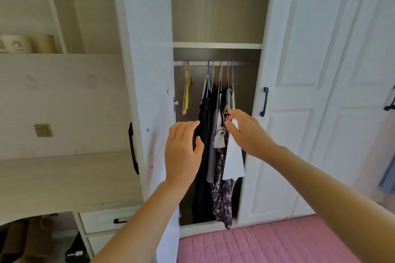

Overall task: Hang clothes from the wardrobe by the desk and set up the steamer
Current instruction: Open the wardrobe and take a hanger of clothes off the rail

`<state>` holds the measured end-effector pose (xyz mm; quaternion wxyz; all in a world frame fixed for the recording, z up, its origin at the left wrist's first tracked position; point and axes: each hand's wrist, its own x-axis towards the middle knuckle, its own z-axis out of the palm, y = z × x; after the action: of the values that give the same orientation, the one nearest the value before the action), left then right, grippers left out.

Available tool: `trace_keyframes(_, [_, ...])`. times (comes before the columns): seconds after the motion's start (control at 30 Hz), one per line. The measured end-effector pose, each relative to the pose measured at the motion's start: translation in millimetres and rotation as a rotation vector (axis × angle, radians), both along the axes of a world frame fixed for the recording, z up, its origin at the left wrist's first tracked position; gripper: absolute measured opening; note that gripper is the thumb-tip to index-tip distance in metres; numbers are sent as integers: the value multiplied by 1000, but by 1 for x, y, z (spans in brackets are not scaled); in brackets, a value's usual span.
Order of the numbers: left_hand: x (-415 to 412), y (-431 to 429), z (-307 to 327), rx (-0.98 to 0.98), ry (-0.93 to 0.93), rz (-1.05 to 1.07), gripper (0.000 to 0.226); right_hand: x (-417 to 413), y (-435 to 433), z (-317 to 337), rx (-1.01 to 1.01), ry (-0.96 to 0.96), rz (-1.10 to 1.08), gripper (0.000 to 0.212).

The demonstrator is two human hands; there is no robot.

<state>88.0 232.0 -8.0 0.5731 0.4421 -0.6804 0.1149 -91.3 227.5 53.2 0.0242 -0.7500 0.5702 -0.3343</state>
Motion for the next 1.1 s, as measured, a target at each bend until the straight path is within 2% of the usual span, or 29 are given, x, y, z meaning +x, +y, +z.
trace_keyframes(0.17, [-24,-66,4,131,17,-7,31,-12,-49,-2,56,-42,-18,41])
trace_keyframes(0.4, [-51,-171,12,370,154,-6,31,-18,-150,0,115,-109,-16,43])
trace_keyframes(0.67, [-60,-277,5,526,148,15,37,-3,-270,-6,155,-222,-43,49])
trace_keyframes(0.73, [-59,-297,1,535,187,12,35,1,-295,-10,152,-240,-49,51])
trace_keyframes(0.83, [-62,-321,4,586,367,-30,32,2,-324,-14,136,-262,-68,52])
trace_keyframes(0.9, [-65,-335,10,634,464,-60,31,2,-340,-17,138,-253,-77,53])
trace_keyframes(1.0, [-72,-356,17,693,452,-126,29,3,-357,-22,140,-181,-59,51])
trace_keyframes(1.1, [-80,-374,22,719,453,-171,26,3,-370,-30,141,-132,-47,59])
